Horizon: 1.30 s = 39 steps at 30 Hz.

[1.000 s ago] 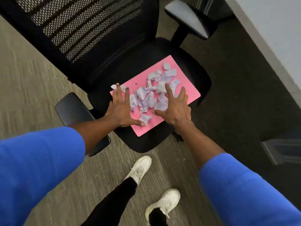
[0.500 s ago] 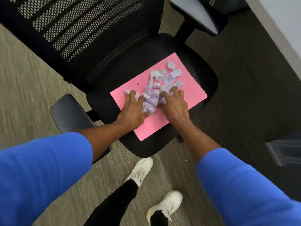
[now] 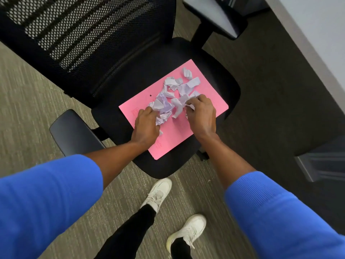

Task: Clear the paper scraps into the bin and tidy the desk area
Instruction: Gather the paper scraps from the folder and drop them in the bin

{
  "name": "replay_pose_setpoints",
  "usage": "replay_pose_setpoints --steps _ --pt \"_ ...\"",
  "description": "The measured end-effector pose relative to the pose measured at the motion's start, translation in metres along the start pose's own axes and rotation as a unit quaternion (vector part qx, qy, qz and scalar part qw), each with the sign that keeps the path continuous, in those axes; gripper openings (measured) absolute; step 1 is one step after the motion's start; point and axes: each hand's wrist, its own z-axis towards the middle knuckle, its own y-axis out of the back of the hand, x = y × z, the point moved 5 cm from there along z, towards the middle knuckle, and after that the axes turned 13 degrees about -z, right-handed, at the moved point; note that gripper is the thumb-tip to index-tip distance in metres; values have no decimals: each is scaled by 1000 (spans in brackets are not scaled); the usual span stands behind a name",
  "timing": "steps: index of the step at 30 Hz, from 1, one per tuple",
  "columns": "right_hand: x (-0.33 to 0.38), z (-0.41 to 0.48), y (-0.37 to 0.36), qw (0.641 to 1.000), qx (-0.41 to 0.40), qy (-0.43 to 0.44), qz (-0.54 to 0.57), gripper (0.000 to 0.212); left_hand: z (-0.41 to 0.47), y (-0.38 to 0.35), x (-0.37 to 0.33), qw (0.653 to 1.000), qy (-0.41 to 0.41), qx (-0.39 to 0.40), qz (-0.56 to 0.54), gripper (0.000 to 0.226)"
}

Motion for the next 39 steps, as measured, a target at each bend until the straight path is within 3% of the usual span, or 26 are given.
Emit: replay_pose_setpoints --steps 4,11,16,29,39 --pt "-8 -9 20 999 -33 -24 37 22 -12 5 -8 1000 18 -21 -11 23" --pt "-28 -44 41 991 -52 -79 97 20 -41 7 -32 992 46 -75 -85 12" --pt "-61 -92 46 980 -61 -142 123 17 -69 -12 -58 990 39 -73 -117 8" --pt "-219 -243 41 930 -90 -332 130 15 -127 -157 -149 988 -29 88 -121 16" --pt "-366 -347 -8 870 -60 -483 80 19 -187 -348 -197 973 -66 202 -91 21"
